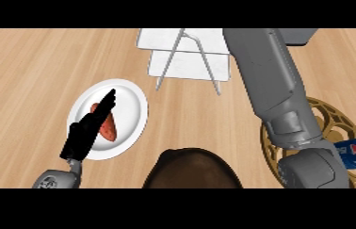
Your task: Pick the lemon from the placemat and place it in the tiered shelf
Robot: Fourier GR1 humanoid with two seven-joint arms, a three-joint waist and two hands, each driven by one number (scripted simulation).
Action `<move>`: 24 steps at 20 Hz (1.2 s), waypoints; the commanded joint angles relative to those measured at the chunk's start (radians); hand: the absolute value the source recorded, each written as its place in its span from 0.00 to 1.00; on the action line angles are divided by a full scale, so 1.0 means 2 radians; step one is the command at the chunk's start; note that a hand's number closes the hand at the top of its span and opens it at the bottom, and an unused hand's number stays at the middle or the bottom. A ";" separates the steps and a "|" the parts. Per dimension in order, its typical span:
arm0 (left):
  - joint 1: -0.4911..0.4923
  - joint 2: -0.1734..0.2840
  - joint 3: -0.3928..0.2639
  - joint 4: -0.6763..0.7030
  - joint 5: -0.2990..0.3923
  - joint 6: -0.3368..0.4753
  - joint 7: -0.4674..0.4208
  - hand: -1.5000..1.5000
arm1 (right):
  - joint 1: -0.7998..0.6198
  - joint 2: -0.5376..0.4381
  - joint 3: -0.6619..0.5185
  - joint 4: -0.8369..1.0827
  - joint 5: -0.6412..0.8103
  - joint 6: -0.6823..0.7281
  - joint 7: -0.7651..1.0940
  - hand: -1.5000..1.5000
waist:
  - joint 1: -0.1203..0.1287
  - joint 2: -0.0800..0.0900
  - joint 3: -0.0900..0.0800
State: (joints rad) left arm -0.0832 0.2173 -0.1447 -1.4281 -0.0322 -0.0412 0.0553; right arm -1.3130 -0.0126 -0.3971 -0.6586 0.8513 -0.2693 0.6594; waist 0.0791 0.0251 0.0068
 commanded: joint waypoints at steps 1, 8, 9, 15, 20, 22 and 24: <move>0.015 0.005 0.004 0.014 0.001 -0.004 0.002 0.50 | -0.001 0.006 -0.063 0.006 -0.090 -0.051 -0.059 0.00 | 0.006 0.003 -0.002; 0.025 0.009 0.014 0.027 0.004 -0.007 -0.012 0.50 | -0.009 0.006 -0.077 0.001 -0.121 -0.172 -0.163 0.00 | -0.006 -0.002 -0.004; 0.031 0.004 0.005 0.033 -0.006 -0.004 -0.020 0.50 | -0.009 -0.002 -0.091 -0.006 -0.123 -0.192 -0.162 0.00 | -0.009 0.000 -0.004; 0.036 -0.004 0.011 0.010 -0.001 0.008 0.012 0.50 | 0.031 -0.021 -0.089 -0.039 -0.095 -0.293 -0.177 0.00 | -0.034 -0.012 -0.003; 0.069 -0.007 0.018 0.028 -0.009 0.020 -0.022 0.50 | 0.086 -0.070 -0.091 -0.101 -0.084 -0.256 -0.105 0.00 | -0.057 -0.020 -0.004; 0.048 0.005 0.043 0.025 0.013 0.009 0.002 0.50 | 0.126 -0.069 -0.074 -0.151 -0.074 -0.225 -0.085 0.00 | -0.067 -0.023 -0.004; 0.073 0.006 0.030 0.002 0.003 0.009 -0.006 0.50 | 0.181 -0.069 -0.074 -0.223 -0.112 -0.178 -0.104 0.00 | -0.069 -0.025 -0.003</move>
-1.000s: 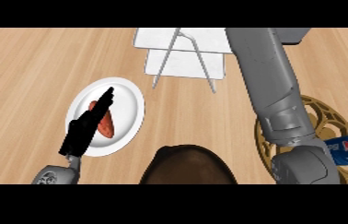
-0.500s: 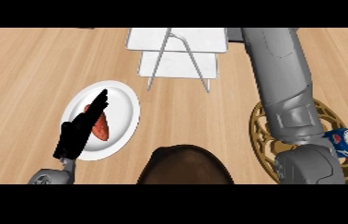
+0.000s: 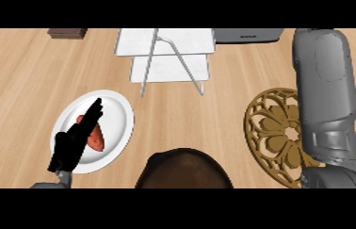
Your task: Pick the lemon from the placemat and place it in the tiered shelf
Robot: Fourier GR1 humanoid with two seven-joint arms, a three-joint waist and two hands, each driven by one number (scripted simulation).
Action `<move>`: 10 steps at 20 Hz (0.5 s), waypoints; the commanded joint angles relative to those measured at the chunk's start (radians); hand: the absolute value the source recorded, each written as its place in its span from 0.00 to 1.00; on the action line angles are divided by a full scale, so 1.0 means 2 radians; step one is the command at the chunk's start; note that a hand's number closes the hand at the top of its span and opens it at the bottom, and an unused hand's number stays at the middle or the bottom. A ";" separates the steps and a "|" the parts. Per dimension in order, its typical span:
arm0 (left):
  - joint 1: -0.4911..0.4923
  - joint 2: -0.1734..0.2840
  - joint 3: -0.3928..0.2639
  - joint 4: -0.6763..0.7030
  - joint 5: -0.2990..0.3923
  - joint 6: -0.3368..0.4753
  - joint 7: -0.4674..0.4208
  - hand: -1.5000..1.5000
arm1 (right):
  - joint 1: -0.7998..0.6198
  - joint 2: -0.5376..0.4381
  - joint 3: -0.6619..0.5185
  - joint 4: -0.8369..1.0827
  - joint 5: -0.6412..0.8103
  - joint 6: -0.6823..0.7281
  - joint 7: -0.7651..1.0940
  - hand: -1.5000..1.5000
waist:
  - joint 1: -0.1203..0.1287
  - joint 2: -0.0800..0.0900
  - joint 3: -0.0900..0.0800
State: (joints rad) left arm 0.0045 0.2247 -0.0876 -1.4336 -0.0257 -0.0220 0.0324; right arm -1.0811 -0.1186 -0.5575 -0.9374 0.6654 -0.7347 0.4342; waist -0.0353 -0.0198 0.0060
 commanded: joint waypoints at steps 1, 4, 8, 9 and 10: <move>0.017 -0.009 -0.005 0.008 -0.007 0.012 0.025 0.50 | 0.065 -0.028 0.013 -0.108 -0.015 0.078 0.029 0.00 | -0.015 -0.003 -0.003; 0.039 0.002 0.002 -0.004 0.006 -0.005 0.019 0.50 | 0.129 -0.024 0.029 -0.196 -0.028 0.127 0.046 0.00 | -0.008 -0.001 -0.003; 0.036 -0.004 -0.002 0.015 -0.011 0.002 -0.017 0.50 | 0.225 -0.037 0.030 -0.313 -0.070 0.196 0.050 0.00 | -0.007 0.002 -0.003; 0.019 0.013 0.019 0.028 0.010 -0.018 -0.006 0.50 | 0.226 -0.032 0.045 -0.344 -0.053 0.202 0.082 0.00 | -0.006 0.003 -0.004; 0.009 -0.006 -0.002 0.029 -0.008 -0.006 0.004 0.50 | 0.243 -0.060 0.024 -0.347 -0.081 0.225 0.073 0.00 | -0.002 0.005 -0.003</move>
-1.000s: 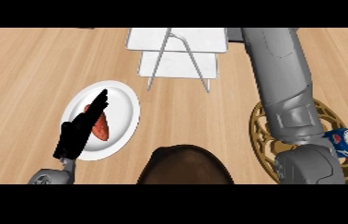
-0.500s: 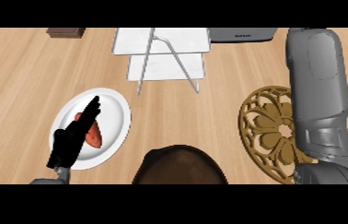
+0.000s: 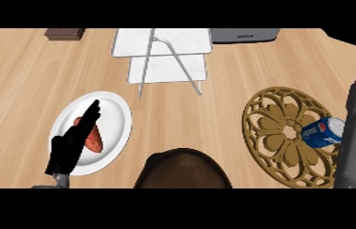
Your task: Pick the lemon from the placemat and place it in the tiered shelf
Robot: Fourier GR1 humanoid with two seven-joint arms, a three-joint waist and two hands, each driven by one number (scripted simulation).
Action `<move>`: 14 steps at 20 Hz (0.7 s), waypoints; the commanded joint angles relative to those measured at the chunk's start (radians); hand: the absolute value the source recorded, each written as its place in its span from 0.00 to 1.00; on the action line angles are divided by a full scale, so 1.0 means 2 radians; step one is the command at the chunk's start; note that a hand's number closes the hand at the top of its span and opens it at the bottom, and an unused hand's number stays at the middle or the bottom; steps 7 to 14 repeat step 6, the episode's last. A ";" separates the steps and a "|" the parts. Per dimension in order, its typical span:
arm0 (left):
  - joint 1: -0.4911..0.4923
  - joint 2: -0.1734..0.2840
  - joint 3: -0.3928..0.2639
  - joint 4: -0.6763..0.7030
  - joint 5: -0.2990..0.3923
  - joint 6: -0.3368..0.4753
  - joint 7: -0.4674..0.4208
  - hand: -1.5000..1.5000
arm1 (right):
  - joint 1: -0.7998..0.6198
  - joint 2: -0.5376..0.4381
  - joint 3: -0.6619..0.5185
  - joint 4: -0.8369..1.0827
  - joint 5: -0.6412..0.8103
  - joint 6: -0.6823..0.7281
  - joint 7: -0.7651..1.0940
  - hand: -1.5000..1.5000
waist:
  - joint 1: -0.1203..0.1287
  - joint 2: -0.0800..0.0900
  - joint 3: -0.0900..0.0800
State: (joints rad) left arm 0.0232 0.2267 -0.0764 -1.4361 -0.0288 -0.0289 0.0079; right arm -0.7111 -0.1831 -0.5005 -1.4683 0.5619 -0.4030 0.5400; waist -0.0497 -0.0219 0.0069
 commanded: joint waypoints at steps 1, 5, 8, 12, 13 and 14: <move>0.006 -0.001 -0.001 0.000 0.001 -0.001 0.034 0.50 | 0.083 -0.027 -0.007 -0.121 -0.056 0.086 0.023 0.00 | 0.006 0.005 -0.003; 0.009 -0.007 -0.004 0.020 -0.007 -0.005 0.011 0.50 | 0.137 -0.021 0.008 -0.185 -0.053 0.108 0.061 0.00 | 0.017 0.008 -0.004; -0.015 -0.008 0.001 0.039 -0.003 -0.010 0.013 0.50 | 0.156 -0.019 0.008 -0.217 -0.053 0.110 0.076 0.00 | 0.015 0.009 -0.004; -0.015 -0.008 0.001 0.039 -0.003 -0.010 0.013 0.50 | 0.156 -0.019 0.008 -0.217 -0.053 0.110 0.076 0.00 | 0.015 0.009 -0.004; -0.015 -0.008 0.001 0.039 -0.003 -0.010 0.013 0.50 | 0.156 -0.019 0.008 -0.217 -0.053 0.110 0.076 0.00 | 0.015 0.009 -0.004; -0.015 -0.008 0.001 0.039 -0.003 -0.010 0.013 0.50 | 0.156 -0.019 0.008 -0.217 -0.053 0.110 0.076 0.00 | 0.015 0.009 -0.004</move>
